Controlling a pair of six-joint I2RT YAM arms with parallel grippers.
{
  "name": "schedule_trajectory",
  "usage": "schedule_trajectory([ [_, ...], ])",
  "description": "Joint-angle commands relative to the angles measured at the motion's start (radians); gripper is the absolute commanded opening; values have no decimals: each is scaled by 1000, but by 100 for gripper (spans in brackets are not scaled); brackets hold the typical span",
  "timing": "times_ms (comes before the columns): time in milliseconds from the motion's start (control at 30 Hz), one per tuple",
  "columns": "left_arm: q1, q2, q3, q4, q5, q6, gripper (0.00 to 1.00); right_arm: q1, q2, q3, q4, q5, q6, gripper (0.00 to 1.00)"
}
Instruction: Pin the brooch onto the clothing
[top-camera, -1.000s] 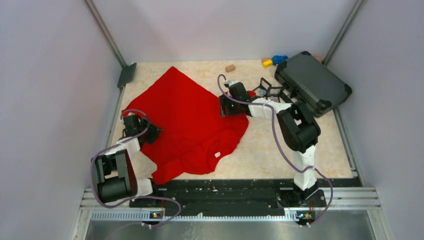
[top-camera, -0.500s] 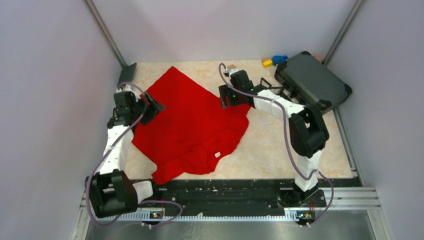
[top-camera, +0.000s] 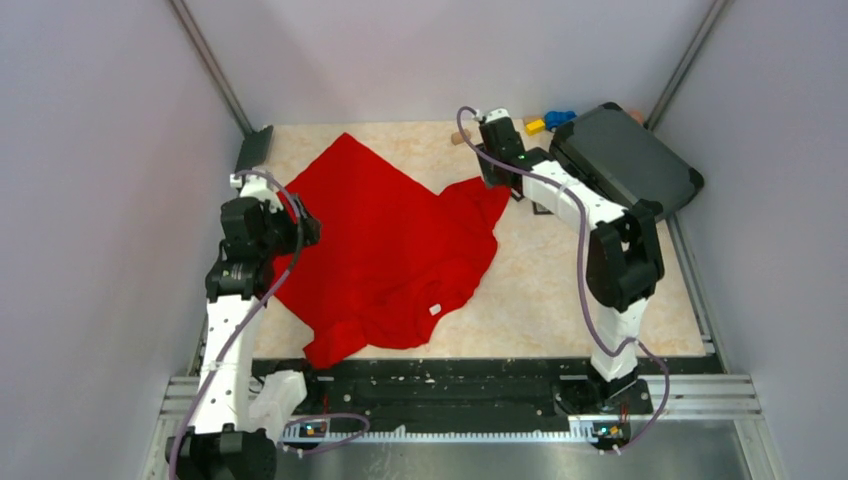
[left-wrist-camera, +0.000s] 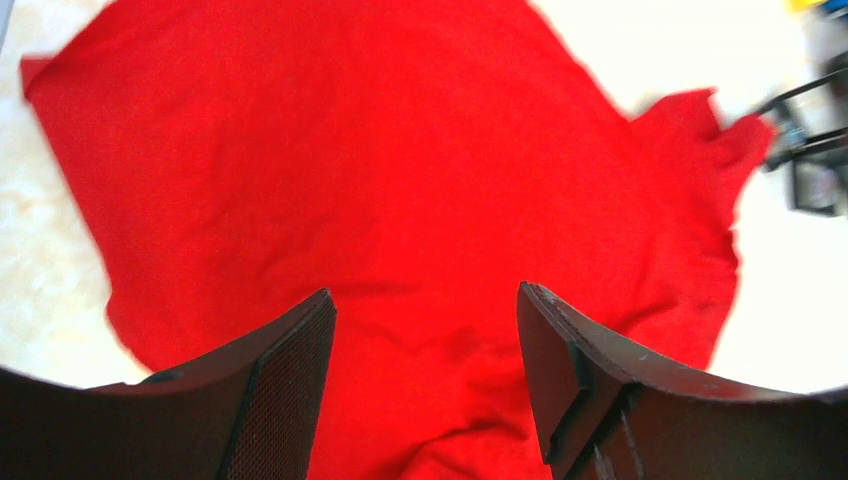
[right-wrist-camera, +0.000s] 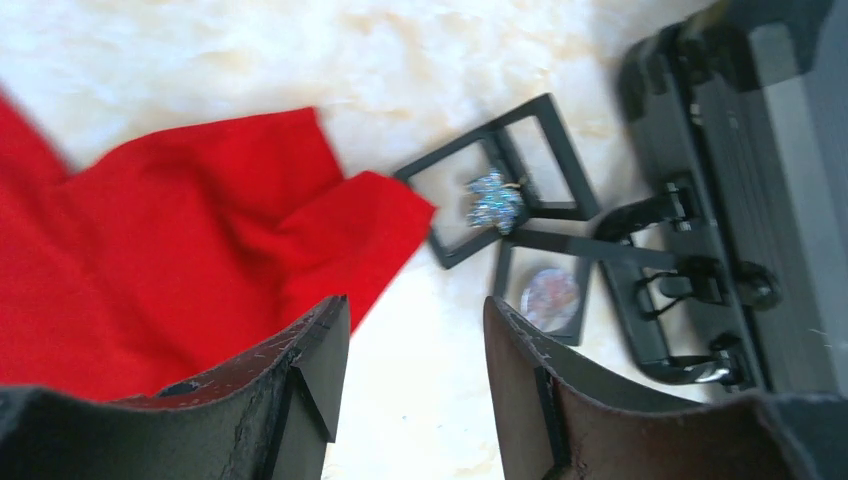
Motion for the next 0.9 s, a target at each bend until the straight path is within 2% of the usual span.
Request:
schedule_trajectory([
  [0, -7, -44, -71, 49, -91, 80, 71, -34, 88, 100, -32, 171, -84, 52],
  [267, -49, -62, -77, 30, -156, 100, 71, -68, 257, 238, -75, 222, -156, 45],
  [867, -115, -52, -82, 26, -155, 101, 71, -98, 436, 355, -109, 184, -201, 40],
])
